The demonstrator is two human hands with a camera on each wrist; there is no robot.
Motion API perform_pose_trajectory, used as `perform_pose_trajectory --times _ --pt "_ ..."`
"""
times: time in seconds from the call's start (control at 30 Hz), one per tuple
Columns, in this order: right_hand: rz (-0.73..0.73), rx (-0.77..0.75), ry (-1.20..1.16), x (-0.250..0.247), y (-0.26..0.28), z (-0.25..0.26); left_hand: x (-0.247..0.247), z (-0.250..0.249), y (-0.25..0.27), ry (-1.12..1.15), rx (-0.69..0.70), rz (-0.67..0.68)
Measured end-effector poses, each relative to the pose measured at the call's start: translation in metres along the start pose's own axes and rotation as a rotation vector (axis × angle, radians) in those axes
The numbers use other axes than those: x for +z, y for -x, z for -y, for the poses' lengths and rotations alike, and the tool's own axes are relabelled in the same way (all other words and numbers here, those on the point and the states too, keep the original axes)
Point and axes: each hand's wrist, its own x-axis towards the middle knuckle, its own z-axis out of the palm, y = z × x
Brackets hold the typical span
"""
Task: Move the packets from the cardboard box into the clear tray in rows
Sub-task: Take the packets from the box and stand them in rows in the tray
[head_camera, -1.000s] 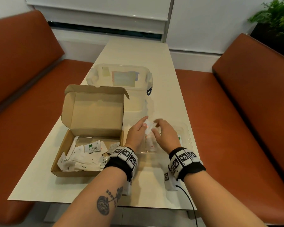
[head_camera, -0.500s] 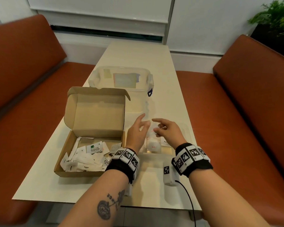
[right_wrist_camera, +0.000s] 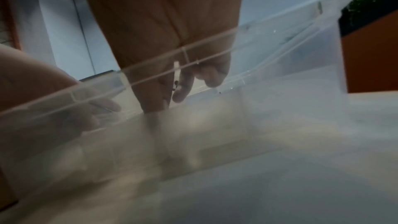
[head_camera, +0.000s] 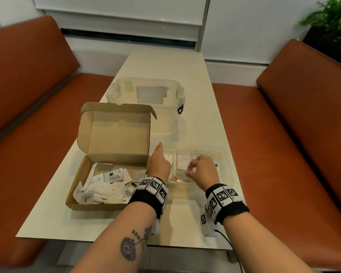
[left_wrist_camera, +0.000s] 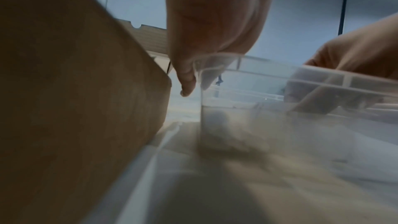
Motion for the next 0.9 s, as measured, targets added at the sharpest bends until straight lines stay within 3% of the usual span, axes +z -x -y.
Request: perform_pose_trajectory --times 0.13,0.33,0.9 --pt "0.095 -0.071 0.146 -0.003 -0.005 0.004 0.001 0.001 0.0 -0.008 0.004 0.011" --pt "0.077 -0.121 0.14 -0.001 -0.009 0.013 0.0 0.001 0.0 -0.01 0.002 0.011" --pt "0.144 -0.032 0.054 0.005 -0.012 0.01 0.001 0.002 -0.001 -0.02 0.006 -0.011"
